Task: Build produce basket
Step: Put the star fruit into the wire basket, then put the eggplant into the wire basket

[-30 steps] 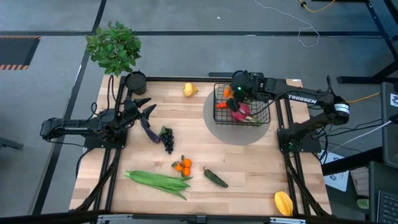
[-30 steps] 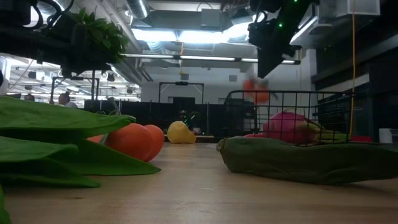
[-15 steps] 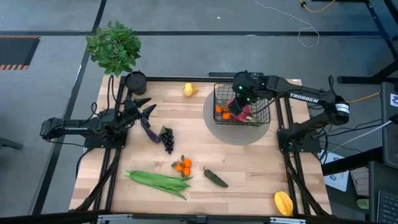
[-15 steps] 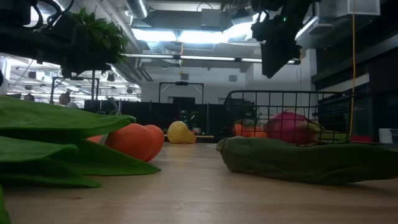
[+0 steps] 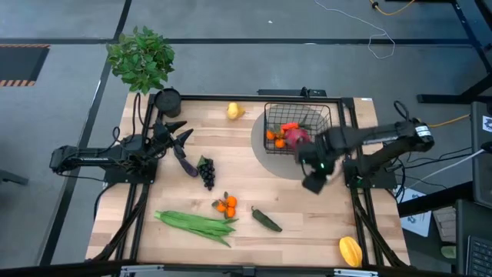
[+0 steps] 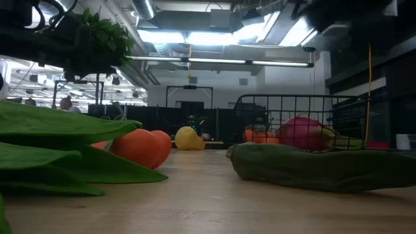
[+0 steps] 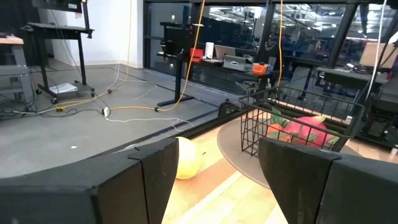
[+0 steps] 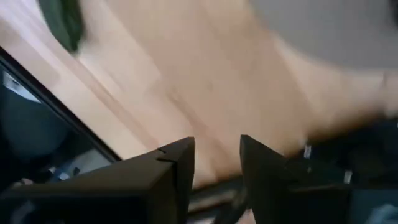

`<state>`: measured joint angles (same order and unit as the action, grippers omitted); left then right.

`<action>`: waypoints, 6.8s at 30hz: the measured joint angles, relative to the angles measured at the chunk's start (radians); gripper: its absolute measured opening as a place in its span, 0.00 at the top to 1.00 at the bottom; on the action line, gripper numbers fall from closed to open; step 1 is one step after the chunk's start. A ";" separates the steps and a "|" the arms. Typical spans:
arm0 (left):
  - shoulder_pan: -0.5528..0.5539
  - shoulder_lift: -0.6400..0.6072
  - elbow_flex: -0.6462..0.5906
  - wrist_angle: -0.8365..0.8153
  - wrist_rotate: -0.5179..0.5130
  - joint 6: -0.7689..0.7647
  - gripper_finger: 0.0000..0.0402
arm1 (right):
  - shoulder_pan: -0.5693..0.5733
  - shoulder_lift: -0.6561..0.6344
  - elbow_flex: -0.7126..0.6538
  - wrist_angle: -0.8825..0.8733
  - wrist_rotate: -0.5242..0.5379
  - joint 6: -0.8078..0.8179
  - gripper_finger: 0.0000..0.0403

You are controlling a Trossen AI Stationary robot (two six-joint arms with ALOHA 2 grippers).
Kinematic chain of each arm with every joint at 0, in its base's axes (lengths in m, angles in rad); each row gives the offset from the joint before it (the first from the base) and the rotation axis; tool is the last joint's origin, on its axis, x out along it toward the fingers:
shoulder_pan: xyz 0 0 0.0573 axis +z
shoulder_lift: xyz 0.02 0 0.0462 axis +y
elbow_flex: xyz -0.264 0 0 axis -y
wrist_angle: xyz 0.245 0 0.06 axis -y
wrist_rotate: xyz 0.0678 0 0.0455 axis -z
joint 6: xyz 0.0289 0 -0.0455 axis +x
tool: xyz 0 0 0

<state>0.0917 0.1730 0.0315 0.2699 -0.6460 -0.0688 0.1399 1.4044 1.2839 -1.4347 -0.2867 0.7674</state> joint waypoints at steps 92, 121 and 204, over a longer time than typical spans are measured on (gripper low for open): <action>0.000 0.000 0.000 0.083 0.000 0.079 0.47 | 0.703 0.391 -0.293 0.730 -0.498 0.679 0.97; 0.000 0.000 0.000 0.081 -0.001 0.109 0.47 | 0.102 0.265 0.299 -0.127 1.112 -0.223 0.99; 0.000 0.001 0.000 0.060 0.056 -0.093 0.48 | 0.038 -0.127 -0.182 0.446 0.598 -0.305 0.64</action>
<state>0.0917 0.1745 0.0311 0.3294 -0.5898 -0.1622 0.1775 1.2777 1.1023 -0.9890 0.3115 0.4627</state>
